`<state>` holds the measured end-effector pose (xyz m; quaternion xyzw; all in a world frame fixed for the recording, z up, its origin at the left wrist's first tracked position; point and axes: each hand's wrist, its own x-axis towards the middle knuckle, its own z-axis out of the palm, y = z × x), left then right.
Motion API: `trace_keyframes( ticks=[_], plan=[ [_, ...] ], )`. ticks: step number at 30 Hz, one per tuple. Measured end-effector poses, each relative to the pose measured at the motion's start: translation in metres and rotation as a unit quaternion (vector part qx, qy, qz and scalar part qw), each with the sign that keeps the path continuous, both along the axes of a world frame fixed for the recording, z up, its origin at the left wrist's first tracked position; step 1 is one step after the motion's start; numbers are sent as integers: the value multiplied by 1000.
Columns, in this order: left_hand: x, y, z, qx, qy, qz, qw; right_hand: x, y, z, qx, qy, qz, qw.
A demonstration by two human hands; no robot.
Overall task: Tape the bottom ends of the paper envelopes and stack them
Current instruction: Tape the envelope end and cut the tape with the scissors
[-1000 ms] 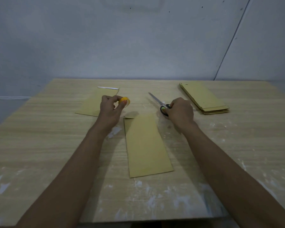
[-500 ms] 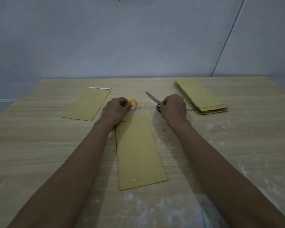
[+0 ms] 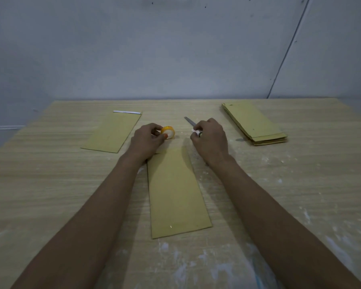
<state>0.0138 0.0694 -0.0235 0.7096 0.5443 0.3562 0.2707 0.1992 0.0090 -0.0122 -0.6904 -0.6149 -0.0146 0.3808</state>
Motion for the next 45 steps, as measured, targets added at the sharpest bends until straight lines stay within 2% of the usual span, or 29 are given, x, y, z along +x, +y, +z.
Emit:
trace_keyframes(
  ticks=[4, 7, 9, 12, 17, 22, 25, 30, 33, 36, 40, 42, 45],
  plan=[
    [0, -9, 4, -22, -51, 1, 998, -3, -5, 0, 17, -7, 44, 999],
    [-8, -19, 2, -12, -41, 1, 999, -12, -13, -2, -3, -28, 131, 991],
    [-18, -24, 0, -1, 32, 3, 999, -19, -16, -4, -36, -61, 171, 983],
    [-27, -34, 5, 8, 154, 2, 988, -25, -16, -5, -64, -91, 180, 977],
    [-25, -47, 10, -5, 207, 13, 978, -26, -20, -7, -65, -76, 169, 981],
    [-22, -49, 9, -59, 60, -8, 996, -29, -22, -12, -60, -18, 134, 989],
    [-27, -50, 15, -95, -64, -32, 993, -33, -22, -10, -56, 72, 100, 991],
    [-37, -53, 20, -78, -145, -56, 985, -38, -24, -3, -30, 221, 65, 973],
    [-37, -52, 21, -62, -167, -64, 982, -38, -24, 0, -29, 326, 63, 943],
    [-37, -53, 21, -53, -204, -77, 974, -33, -22, 4, -61, 471, 74, 877],
    [-34, -55, 24, -32, -239, -76, 967, -31, -21, 10, -98, 595, 84, 793],
    [-33, -56, 25, -24, -249, -77, 965, -31, -21, 13, -102, 642, 92, 754],
    [-31, -55, 25, -13, -264, -72, 962, -33, -22, 16, -107, 666, 94, 732]
  ],
)
